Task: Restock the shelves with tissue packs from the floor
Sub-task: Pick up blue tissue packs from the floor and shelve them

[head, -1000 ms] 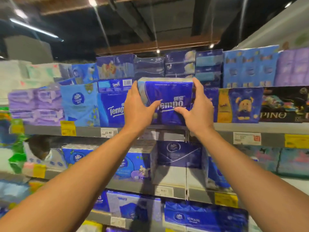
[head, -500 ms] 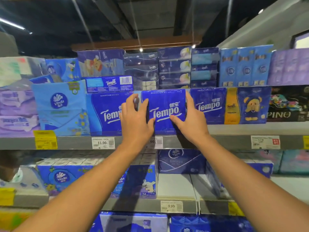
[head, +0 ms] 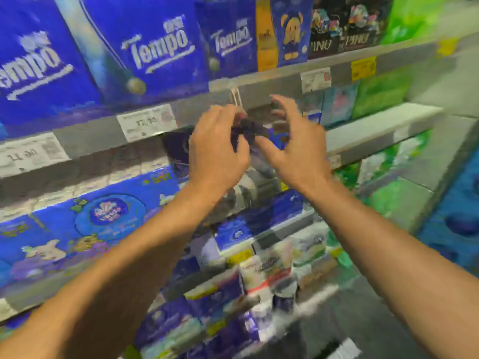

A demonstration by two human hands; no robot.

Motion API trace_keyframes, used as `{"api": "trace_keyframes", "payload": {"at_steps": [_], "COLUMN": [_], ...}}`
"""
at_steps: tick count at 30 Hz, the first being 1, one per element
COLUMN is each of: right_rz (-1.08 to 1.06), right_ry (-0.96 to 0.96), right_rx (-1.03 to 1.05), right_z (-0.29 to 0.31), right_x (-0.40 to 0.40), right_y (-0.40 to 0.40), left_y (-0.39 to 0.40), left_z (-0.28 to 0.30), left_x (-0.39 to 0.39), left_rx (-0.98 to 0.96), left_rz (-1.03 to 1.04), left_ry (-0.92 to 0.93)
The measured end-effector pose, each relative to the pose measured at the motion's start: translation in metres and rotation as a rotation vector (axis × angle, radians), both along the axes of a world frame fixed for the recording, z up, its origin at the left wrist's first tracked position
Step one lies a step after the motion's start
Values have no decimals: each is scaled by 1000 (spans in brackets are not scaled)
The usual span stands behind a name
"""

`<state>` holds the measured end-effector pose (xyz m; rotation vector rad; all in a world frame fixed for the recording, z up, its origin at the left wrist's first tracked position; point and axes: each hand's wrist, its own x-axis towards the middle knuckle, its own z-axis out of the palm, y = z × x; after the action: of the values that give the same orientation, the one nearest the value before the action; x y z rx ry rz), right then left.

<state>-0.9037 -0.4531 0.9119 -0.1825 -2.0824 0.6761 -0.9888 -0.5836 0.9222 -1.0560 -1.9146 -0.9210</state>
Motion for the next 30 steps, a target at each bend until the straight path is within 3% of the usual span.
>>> {"api": "trace_keyframes", "payload": {"at_steps": [2,5,11,18,22,25,30], "right_rz": [-107,-204,-625,-1046,-1260,-1433,-1638], "right_ry": [-92,-291,-537,-556,-478,-340,-349], "right_rx": [-84,-142,-434,-845,-1017,-1094,-1257], "right_z": [-49,-112,-232,-309,-323,-331,-367], "right_x": [54,109,351,659,822,919,1022], "right_y": [20,34,53,-1,-49,-87,-120], "left_y": [31,57,141,170,154,141,138], "left_z": [-42,-97,-213,-296,-320,-335,-365], "left_x": [32,68,258,580,760,869,989], "left_rx": [-113,-278,-677,-1063,-1207,-1314,-1483], "left_rz": [-145,-197,-564,-1019,-1221,-1329,-1493], "left_ry": [-104,-265,-460,-479,-428,-406,-349]}}
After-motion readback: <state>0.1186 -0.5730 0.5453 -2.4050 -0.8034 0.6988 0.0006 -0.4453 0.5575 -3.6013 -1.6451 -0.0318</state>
